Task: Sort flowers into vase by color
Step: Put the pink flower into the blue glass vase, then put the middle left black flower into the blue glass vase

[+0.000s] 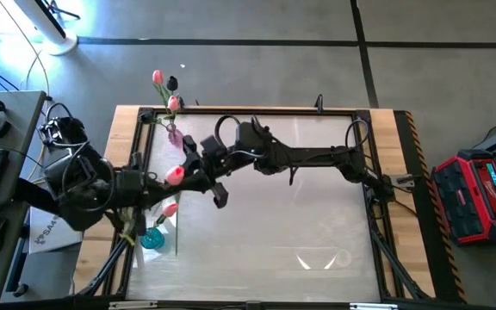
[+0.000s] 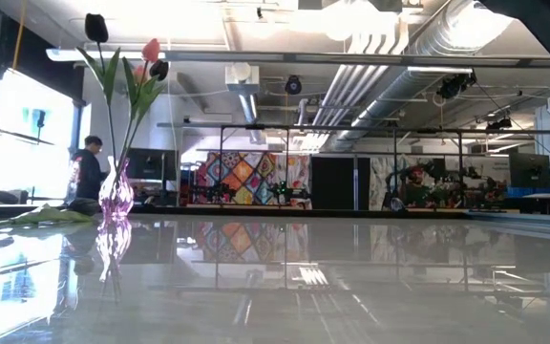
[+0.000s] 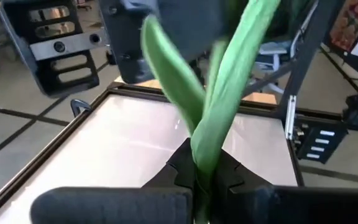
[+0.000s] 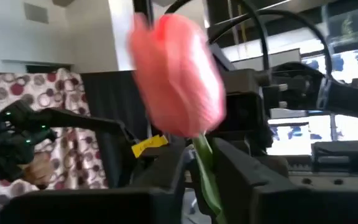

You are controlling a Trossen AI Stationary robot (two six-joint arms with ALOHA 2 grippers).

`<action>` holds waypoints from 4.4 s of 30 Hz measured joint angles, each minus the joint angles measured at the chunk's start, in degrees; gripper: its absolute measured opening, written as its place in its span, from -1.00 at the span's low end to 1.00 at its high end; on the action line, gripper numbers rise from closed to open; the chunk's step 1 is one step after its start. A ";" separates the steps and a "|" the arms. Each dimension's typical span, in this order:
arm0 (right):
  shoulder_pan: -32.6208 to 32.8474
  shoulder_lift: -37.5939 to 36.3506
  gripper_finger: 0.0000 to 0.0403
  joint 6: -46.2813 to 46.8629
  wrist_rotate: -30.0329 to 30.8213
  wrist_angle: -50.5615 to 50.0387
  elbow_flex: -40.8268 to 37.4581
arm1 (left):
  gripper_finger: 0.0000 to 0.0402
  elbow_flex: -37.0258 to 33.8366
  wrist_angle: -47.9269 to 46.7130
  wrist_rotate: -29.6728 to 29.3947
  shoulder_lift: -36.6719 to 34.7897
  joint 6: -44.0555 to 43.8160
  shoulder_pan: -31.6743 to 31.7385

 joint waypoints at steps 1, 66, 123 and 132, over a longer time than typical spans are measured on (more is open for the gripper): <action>-0.05 -0.05 -0.58 -0.31 0.83 0.18 -0.04 | -1.00 0.00 -0.81 -0.55 -0.28 -0.28 -1.10; -3.28 -3.41 -0.03 9.97 29.39 -26.87 0.01 | -0.73 -33.55 -9.90 -14.47 -2.27 -50.17 -33.07; -2.40 -3.26 -0.91 48.08 28.22 -16.77 -43.05 | -0.12 -21.49 -24.19 -1.82 -28.47 -44.86 -26.78; -4.34 -3.26 -0.91 43.91 22.51 -17.05 -43.04 | -0.27 -21.49 -36.68 -6.50 -25.28 -59.96 -14.04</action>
